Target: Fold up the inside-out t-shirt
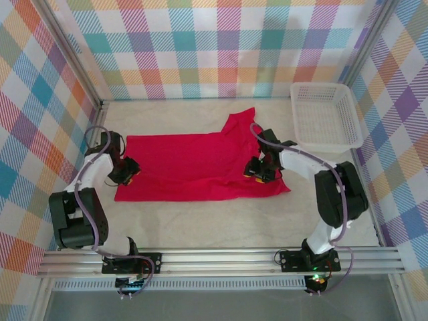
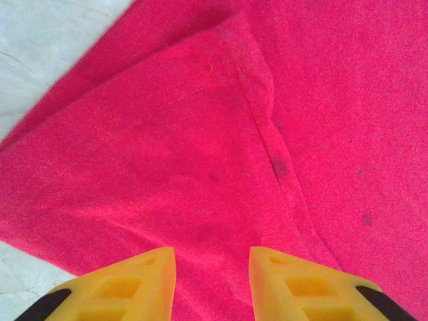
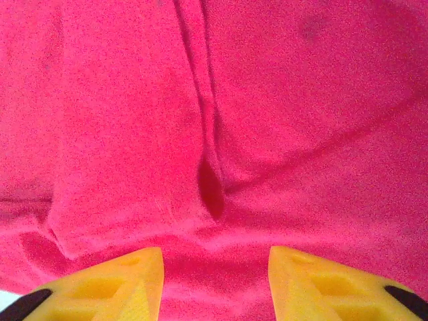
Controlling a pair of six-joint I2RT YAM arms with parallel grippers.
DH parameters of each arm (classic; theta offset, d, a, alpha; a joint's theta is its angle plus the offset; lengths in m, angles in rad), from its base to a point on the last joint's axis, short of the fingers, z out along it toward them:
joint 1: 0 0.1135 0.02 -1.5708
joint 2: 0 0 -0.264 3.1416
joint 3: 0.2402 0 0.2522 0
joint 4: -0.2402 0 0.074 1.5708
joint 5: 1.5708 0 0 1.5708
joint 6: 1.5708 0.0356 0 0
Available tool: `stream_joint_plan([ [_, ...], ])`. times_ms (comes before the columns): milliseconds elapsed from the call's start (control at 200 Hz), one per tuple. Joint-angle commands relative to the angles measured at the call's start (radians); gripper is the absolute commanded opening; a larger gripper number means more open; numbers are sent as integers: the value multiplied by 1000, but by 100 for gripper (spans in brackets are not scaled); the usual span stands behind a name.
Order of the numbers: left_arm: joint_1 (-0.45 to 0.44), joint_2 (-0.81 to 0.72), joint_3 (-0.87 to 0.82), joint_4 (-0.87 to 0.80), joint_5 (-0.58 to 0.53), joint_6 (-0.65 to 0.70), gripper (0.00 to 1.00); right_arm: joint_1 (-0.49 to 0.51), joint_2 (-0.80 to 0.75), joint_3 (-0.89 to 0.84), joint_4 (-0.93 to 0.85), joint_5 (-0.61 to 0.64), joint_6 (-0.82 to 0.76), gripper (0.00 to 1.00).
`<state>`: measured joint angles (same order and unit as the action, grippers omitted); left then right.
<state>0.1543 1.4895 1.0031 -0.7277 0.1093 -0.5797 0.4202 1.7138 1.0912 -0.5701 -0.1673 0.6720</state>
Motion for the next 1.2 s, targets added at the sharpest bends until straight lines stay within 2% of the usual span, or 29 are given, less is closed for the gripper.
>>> stream_joint_plan([
  [0,-14,19,11,-16,-30,8,35,12,60,37,31,-40,30,48],
  [135,-17,10,10,-17,-31,10,35,15,97,45,60,-46,50,47],
  [195,-16,8,12,-16,-30,9,35,17,105,56,60,-50,56,38],
  [275,-19,8,18,-21,-26,9,34,24,89,71,43,-35,61,20],
  [320,-22,5,20,-24,-28,10,34,29,72,80,27,-22,60,13],
  [470,-34,2,26,-27,-52,9,34,43,41,129,-29,-17,51,7],
  [515,-37,3,26,-27,-54,10,34,49,37,142,-35,-14,51,2],
  [610,-46,9,24,-27,-55,9,34,57,49,176,-31,-6,54,0],
  [815,-67,21,19,-22,-62,10,34,69,172,335,-14,19,49,0],
  [1015,-78,23,20,-18,-70,-2,34,101,446,633,-62,42,40,1],
  [1080,-85,23,22,-16,-68,-4,34,104,520,735,-99,54,32,12],
  [1160,-94,26,26,-16,-66,-2,34,104,572,831,-127,56,25,19],
  [1195,-99,29,30,-19,-69,-2,34,104,581,854,-134,42,24,35],
])
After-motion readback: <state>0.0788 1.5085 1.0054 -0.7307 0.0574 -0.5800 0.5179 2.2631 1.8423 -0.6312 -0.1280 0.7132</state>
